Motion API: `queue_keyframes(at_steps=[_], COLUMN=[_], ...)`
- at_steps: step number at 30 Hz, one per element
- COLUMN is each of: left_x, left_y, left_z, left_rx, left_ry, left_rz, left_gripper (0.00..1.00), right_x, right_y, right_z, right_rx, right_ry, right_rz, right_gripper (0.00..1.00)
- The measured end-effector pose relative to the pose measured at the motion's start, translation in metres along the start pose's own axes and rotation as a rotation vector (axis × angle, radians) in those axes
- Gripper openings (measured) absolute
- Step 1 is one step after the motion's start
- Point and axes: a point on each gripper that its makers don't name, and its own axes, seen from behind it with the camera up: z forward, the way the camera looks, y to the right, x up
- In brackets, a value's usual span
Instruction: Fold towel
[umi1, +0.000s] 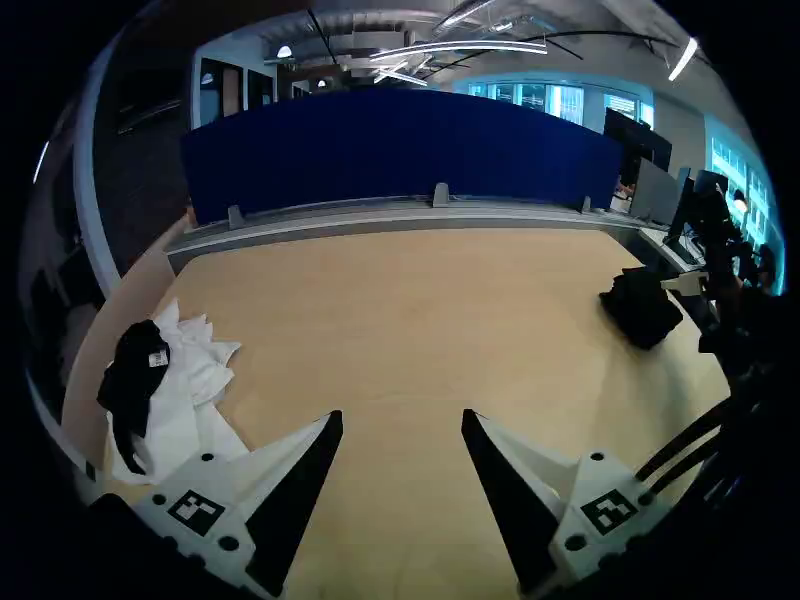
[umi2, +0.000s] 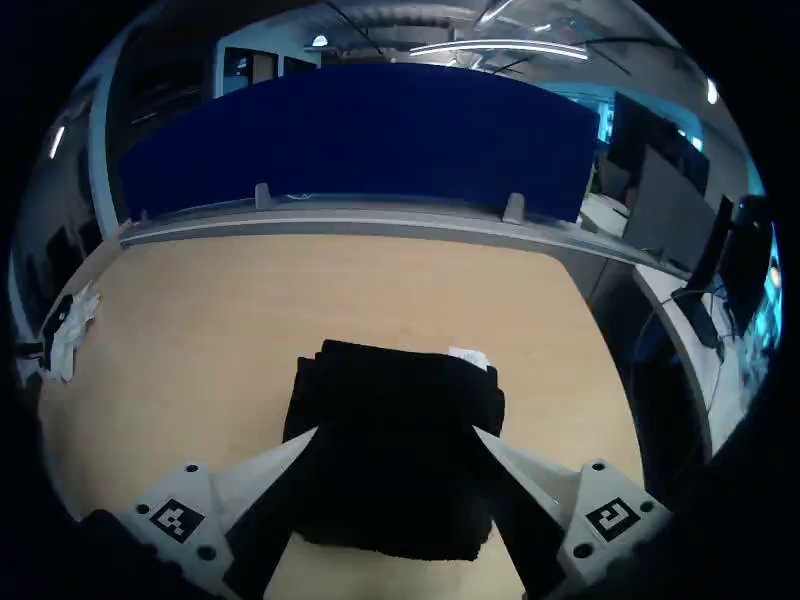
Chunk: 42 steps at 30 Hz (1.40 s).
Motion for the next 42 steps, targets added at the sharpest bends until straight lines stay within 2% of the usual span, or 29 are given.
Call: queue_keyframes(at_steps=[9,18,24,35,42], left_x=[-0.003,-0.008,-0.011,-0.011,-0.009], left_y=[-0.005,-0.013,-0.015,-0.012,-0.014], left_z=[-0.001,-0.003,-0.005,-0.007,-0.010], left_rx=[0.018,0.041,0.050,0.050,0.048], left_ry=[-0.008,-0.016,-0.019,-0.016,-0.009], left_rz=[-0.005,-0.020,-0.024,-0.026,-0.029], left_gripper=[0.88,0.88,0.88,0.88,0.88], right_x=[0.015,0.007,0.002,0.001,0.017], right_y=[0.004,0.011,0.012,0.012,0.007], right_z=[0.028,0.056,0.065,0.067,0.050], right_rx=[0.008,0.005,0.005,0.006,0.007], right_ry=[-0.017,-0.088,-0.107,-0.112,-0.057], right_rz=[-0.020,-0.040,-0.023,-0.008,0.011], right_gripper=[1.00,1.00,1.00,1.00,1.00])
